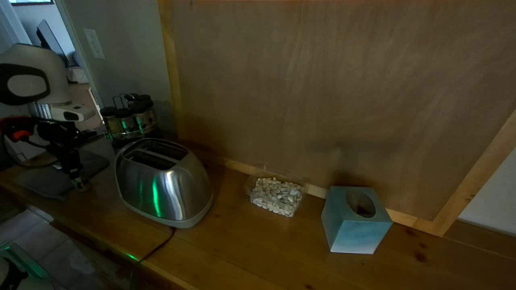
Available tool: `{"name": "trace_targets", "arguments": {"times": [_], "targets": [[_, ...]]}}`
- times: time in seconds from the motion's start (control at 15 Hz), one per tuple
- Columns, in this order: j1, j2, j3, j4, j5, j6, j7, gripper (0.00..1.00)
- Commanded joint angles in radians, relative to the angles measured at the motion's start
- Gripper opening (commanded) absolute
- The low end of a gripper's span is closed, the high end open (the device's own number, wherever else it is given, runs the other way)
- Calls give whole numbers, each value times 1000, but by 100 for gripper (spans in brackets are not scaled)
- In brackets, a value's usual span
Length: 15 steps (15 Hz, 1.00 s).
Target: Put the bottle onto the spice rack
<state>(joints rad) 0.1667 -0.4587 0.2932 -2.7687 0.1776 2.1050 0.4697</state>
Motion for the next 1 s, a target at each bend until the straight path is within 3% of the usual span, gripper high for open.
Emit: {"name": "trace_targets", "arguments": {"times": [0.0,0.33,0.6,0.93], "targets": [[24,-39,-7,1,11,-31,-8,25],[31,-113,-5,55,-13,-155,-1,25],[8,-154,3,176,-68,-261,-5,25],[-26,-124,-3,349,-132,-292,-27,25]]}}
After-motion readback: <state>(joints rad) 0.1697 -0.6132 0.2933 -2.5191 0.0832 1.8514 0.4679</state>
